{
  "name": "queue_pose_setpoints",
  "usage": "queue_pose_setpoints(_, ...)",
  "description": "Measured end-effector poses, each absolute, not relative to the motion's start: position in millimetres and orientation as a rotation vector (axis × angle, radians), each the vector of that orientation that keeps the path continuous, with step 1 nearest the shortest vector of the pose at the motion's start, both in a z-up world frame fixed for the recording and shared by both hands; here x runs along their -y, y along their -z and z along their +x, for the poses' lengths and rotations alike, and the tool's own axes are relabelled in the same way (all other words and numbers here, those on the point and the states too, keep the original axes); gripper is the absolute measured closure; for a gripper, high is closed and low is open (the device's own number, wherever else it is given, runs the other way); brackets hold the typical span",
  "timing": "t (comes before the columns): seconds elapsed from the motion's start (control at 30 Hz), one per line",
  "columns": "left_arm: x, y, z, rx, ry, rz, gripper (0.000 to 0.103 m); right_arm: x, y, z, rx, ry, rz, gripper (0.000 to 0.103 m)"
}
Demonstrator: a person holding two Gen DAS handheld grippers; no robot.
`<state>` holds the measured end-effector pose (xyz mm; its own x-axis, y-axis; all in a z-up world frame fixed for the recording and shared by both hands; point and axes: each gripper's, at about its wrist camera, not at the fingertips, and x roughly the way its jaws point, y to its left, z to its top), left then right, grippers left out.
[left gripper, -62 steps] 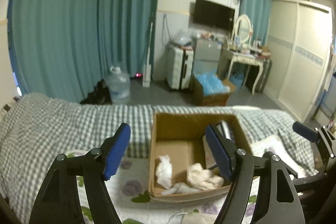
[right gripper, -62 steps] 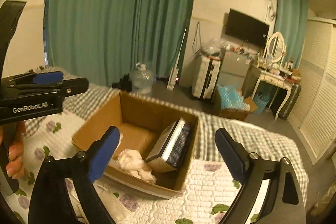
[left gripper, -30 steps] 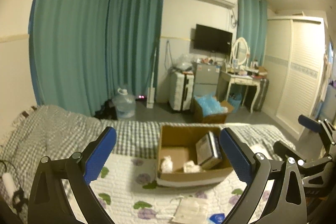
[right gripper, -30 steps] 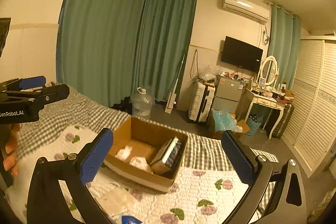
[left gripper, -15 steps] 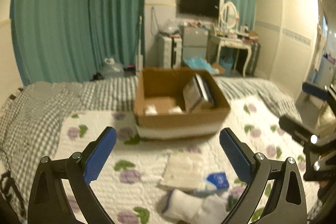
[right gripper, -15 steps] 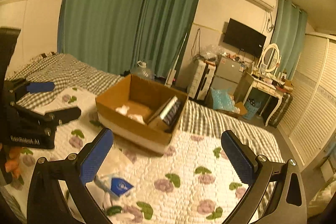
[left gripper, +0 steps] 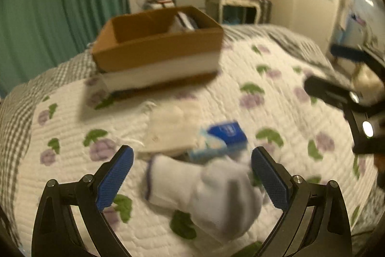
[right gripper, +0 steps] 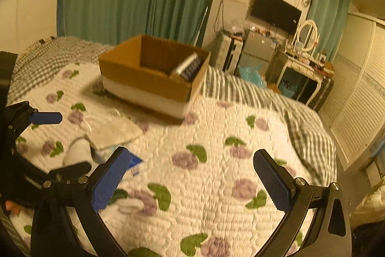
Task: Organize soft objects
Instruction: 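Move both tools back to the quilt toward the socks and plush toy, then grasp the white sock with the left tool while the right tool grasps the plush toy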
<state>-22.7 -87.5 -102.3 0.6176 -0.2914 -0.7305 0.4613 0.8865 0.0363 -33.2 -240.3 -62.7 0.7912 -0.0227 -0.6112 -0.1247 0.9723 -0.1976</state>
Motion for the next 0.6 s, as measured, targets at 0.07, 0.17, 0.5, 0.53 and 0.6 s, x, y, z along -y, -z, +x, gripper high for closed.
queue_pose_setpoints(0.07,94.0,112.6,-29.1,-0.821,0.470,0.262,0.003,242.6,70.8,-33.1,-0.674,-0.048,-0.231,0.000)
queue_pose_setpoints(0.17,98.7,127.0,-31.8,-0.864,0.493,0.297,0.003,243.8,81.5,-32.1,-0.697,-0.042,-0.222,0.000)
queue_pose_setpoints(0.5,76.8,150.6,-29.9,-0.909,0.512,0.306,0.019,227.1,119.3,-27.1,-0.801,-0.120,-0.196,0.000)
queue_pose_setpoints(0.53,72.9,150.7,-26.5,-0.930,0.527,0.275,0.023,224.7,122.8,-26.8,-0.812,-0.132,-0.196,0.000)
queue_pose_setpoints(0.6,67.8,149.8,-23.2,-0.952,0.542,0.238,0.034,219.1,130.1,-26.3,-0.836,-0.159,-0.196,0.000)
